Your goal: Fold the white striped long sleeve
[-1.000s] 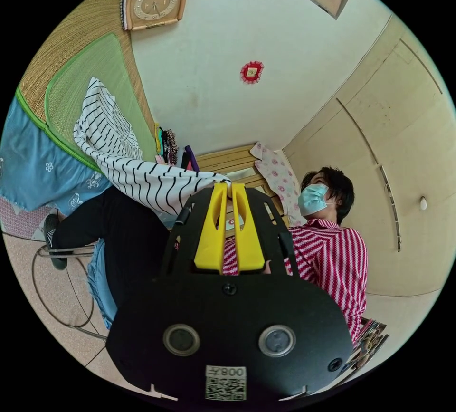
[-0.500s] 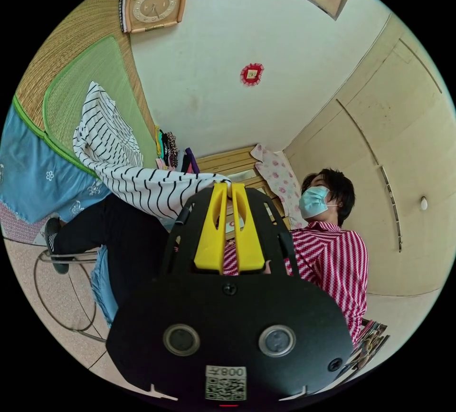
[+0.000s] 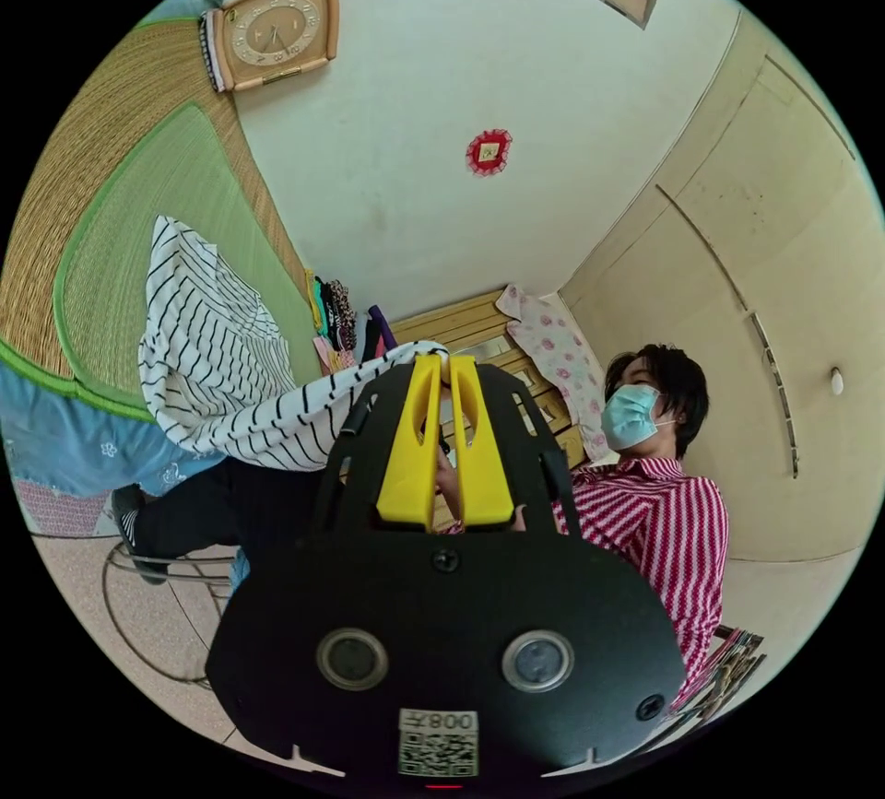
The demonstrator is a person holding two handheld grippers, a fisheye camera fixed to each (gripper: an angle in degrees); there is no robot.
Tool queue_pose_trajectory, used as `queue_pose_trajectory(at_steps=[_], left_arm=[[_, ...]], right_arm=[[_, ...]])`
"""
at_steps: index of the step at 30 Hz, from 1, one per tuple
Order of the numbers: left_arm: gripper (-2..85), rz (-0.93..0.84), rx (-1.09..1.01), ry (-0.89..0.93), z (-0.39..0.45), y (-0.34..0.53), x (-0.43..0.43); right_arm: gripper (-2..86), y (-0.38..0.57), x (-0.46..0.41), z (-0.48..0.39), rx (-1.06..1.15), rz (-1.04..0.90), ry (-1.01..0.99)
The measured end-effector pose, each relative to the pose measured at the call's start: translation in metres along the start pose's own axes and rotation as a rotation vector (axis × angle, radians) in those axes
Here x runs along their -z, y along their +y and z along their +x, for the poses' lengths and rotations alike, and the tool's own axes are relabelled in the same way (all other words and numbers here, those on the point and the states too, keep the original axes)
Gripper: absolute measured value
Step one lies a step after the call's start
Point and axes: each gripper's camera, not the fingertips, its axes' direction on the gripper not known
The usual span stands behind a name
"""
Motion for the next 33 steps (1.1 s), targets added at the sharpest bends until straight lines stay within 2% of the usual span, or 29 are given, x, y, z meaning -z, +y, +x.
queue_pose_trajectory(at_steps=[21, 33], left_arm=[[1.3, 0.103, 0.209, -0.284, 0.07, -0.165, -0.128], [1.3, 0.108, 0.287, -0.415, 0.121, -0.235, -0.189]], right_arm=[[1.1, -0.17, -0.116, 0.156, -0.205, -0.154, 0.081], [1.3, -0.22, -0.166, 0.235, -0.304, -0.23, 0.082]])
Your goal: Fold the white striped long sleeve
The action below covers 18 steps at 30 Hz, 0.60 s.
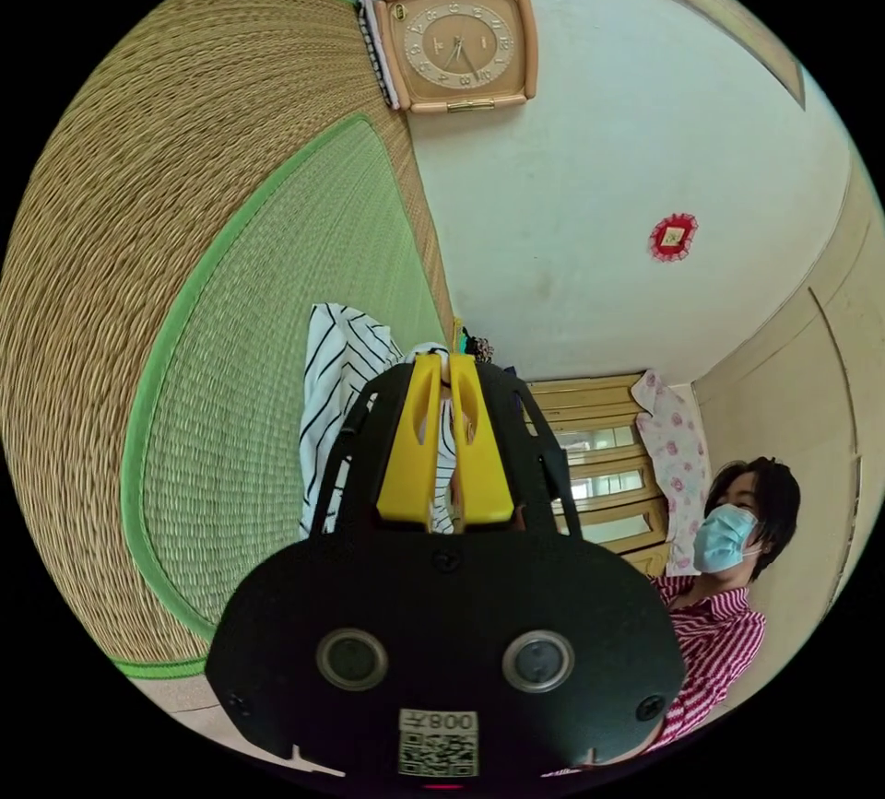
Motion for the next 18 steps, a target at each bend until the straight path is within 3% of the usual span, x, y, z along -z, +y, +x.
queue_pose_trajectory(at_steps=[18], left_arm=[[1.6, 0.017, 0.12, -0.12, 0.081, -0.007, -0.031]], right_arm=[[1.6, -0.031, -0.028, 0.057, -0.086, -0.012, -0.057]])
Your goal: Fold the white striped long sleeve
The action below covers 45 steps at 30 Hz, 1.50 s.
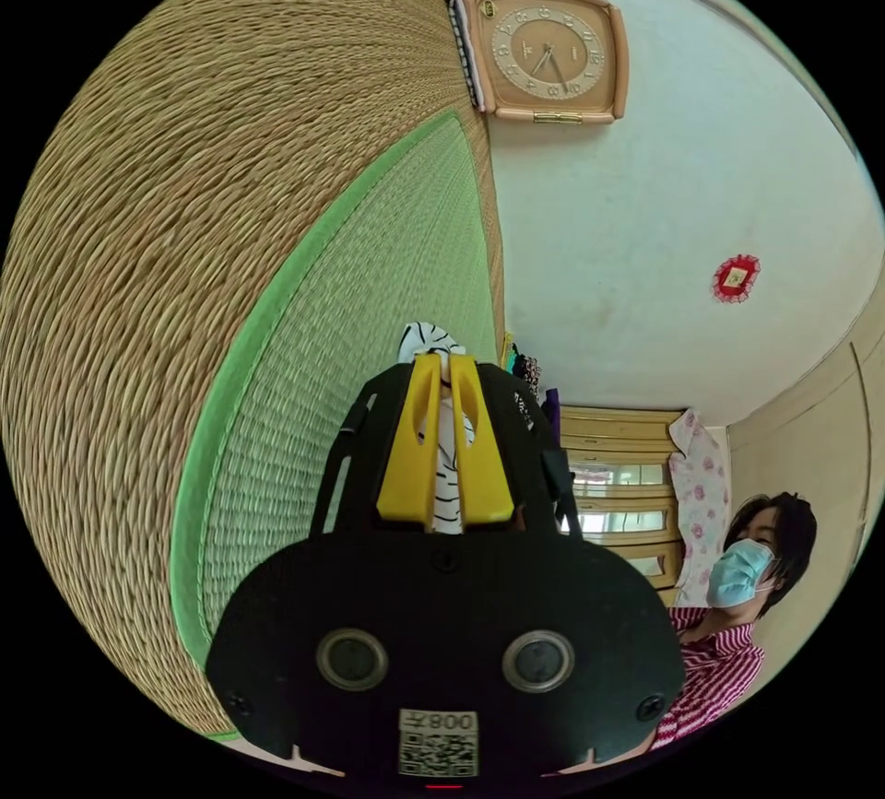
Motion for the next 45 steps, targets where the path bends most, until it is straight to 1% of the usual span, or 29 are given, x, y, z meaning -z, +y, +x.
queue_pose_trajectory(at_steps=[11, 13, 15, 16, 17, 19, 22, 25, 27, 30, 34, 38, 42, 45], left_arm=[[3.4, 0.028, 0.016, -0.003, 0.037, 0.038, 0.011], [3.7, 0.086, 0.022, -0.013, 0.045, 0.051, 0.026], [3.5, 0.109, 0.014, -0.039, 0.052, 0.061, 0.035], [3.2, 0.092, -0.017, -0.063, 0.062, 0.068, 0.036], [3.0, 0.073, -0.036, -0.071, 0.067, 0.071, 0.035], [2.5, -0.047, -0.126, -0.126, 0.092, 0.086, 0.016], [2.2, -0.197, -0.238, -0.205, 0.121, 0.104, -0.021], [1.9, -0.292, -0.28, -0.29, 0.133, 0.115, -0.053], [1.6, -0.321, -0.292, -0.331, 0.137, 0.12, -0.067], [0.9, -0.368, -0.319, -0.44, 0.144, 0.13, -0.084], [0.4, -0.417, -0.365, -0.563, 0.151, 0.146, -0.101], [0.3, -0.426, -0.374, -0.599, 0.152, 0.155, -0.109], [0.3, -0.427, -0.375, -0.613, 0.15, 0.164, -0.115], [0.2, -0.417, -0.384, -0.625, 0.15, 0.17, -0.118]], right_arm=[[1.6, 0.016, 0.002, 0.001, -0.006, 0.038, -0.051], [1.3, 0.023, 0.008, -0.001, -0.006, 0.065, -0.055], [0.8, 0.036, 0.016, -0.006, 0.004, 0.107, -0.069], [0.6, 0.04, 0.017, -0.009, 0.015, 0.113, -0.067], [0.4, 0.047, 0.017, -0.019, 0.036, 0.115, -0.045], [0.3, 0.057, 0.009, -0.042, 0.089, 0.106, 0.016], [0.2, 0.072, -0.027, -0.087, 0.19, 0.042, 0.124], [0.1, 0.081, -0.07, -0.127, 0.273, -0.002, 0.263], [0.1, 0.083, -0.102, -0.153, 0.318, -0.045, 0.372], [0.1, 0.082, -0.135, -0.177, 0.357, -0.084, 0.463], [0.1, 0.08, -0.169, -0.198, 0.39, -0.106, 0.52], [0.0, 0.079, -0.209, -0.215, 0.423, -0.171, 0.618], [0.1, 0.082, -0.233, -0.233, 0.458, -0.185, 0.709], [0.1, 0.082, -0.242, -0.243, 0.465, -0.185, 0.739]])
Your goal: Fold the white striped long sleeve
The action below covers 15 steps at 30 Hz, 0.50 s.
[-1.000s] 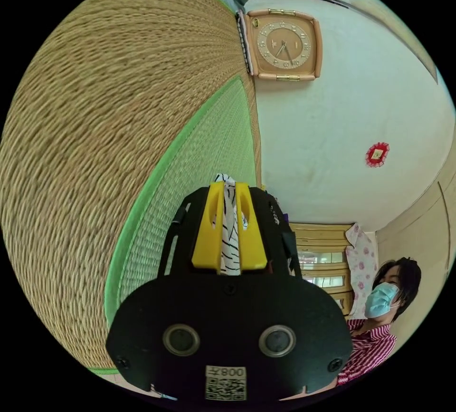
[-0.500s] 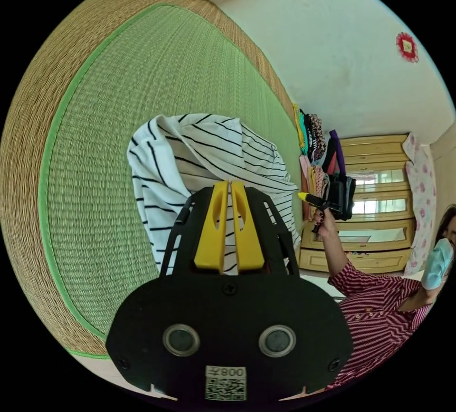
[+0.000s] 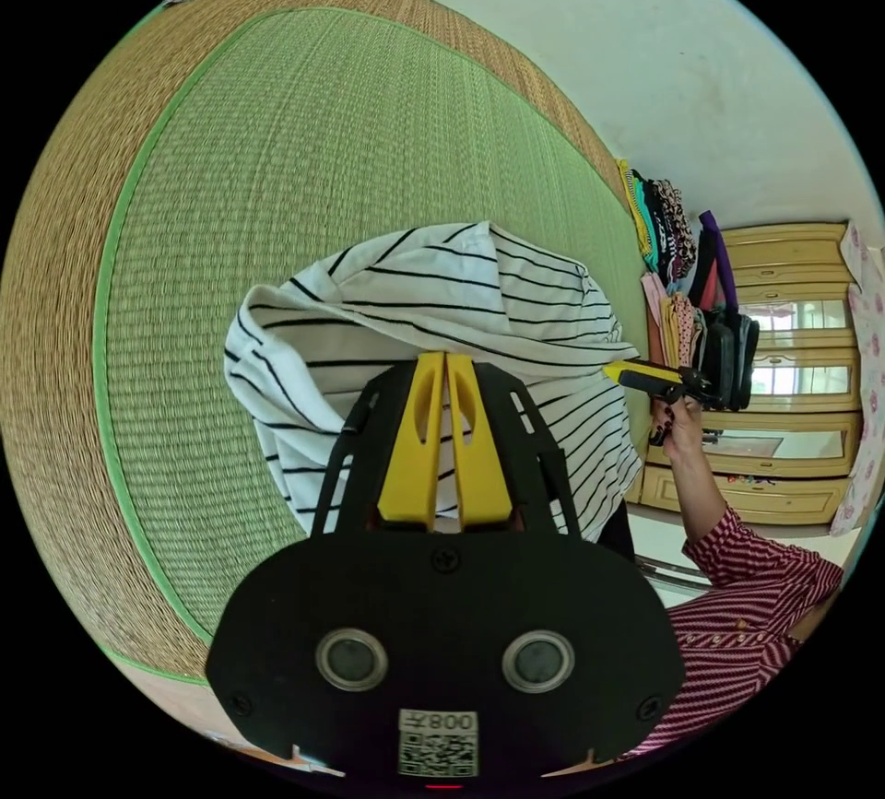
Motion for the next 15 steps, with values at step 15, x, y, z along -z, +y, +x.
queue_pose_trajectory(at_steps=[15], left_arm=[[0.1, 0.05, 0.027, -0.005, -0.006, 0.014, -0.021]], right_arm=[[0.0, -0.016, 0.012, -0.067, 0.131, -0.012, 0.109]])
